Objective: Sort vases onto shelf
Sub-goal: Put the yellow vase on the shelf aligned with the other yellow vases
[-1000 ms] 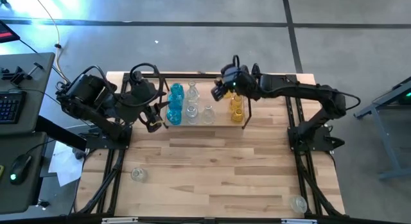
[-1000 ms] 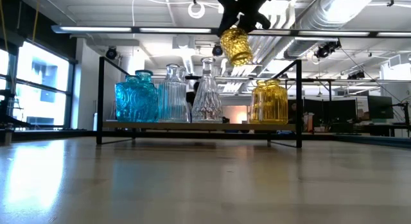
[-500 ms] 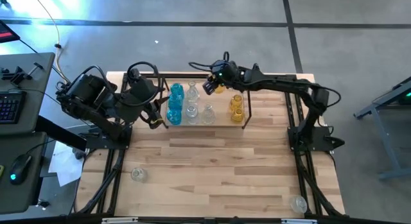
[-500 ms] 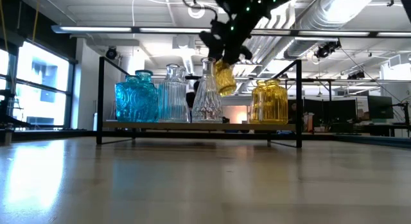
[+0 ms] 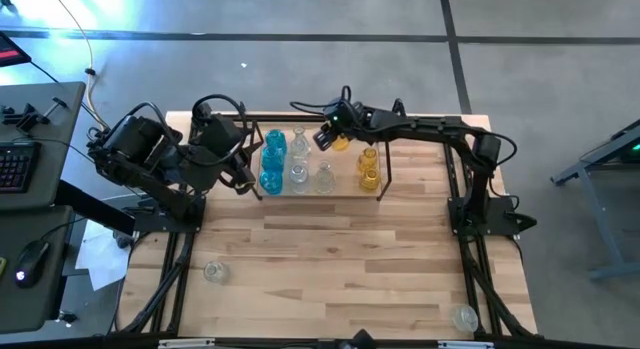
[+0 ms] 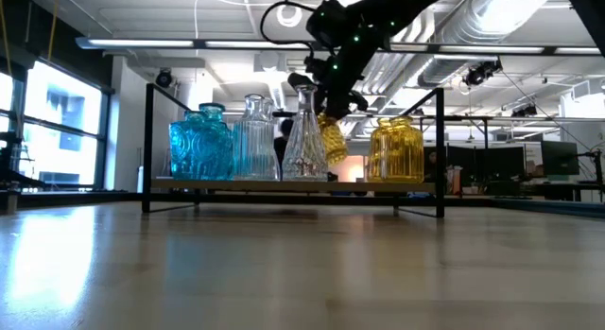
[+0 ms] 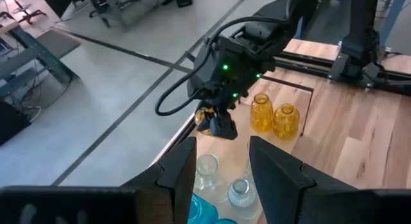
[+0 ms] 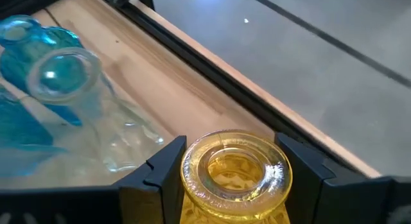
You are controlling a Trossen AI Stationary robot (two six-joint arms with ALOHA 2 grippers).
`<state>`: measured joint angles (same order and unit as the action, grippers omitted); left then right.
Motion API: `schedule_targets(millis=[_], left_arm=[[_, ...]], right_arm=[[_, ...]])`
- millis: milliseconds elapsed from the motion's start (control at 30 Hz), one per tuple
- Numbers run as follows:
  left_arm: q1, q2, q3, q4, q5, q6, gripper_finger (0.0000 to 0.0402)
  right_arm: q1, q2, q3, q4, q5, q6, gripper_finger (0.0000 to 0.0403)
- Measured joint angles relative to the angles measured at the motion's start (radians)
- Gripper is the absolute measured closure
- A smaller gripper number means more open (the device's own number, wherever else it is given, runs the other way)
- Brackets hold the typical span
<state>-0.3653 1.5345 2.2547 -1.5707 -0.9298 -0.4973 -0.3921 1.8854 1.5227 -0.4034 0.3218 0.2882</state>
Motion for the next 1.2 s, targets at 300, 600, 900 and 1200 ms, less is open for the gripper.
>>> schedule_targets(millis=[300,600,900,1200], left_arm=[[0.000,0.000,0.000,0.000,0.000,-0.016,0.0266],[0.000,0.001,0.000,0.000,0.005,-0.023,0.0266],[0.000,0.001,0.000,0.000,0.015,-0.049,0.0266],[0.000,0.001,0.000,0.001,0.015,-0.051,0.0266]], right_arm=[[0.065,-0.007,-0.087,0.066,0.119,0.066,0.0235],[0.120,-0.030,-0.214,0.312,0.326,0.110,0.0235],[0.126,-0.095,-0.408,0.473,0.353,0.229,0.0235],[0.126,-0.114,-0.428,0.465,0.305,0.230,0.0232]])
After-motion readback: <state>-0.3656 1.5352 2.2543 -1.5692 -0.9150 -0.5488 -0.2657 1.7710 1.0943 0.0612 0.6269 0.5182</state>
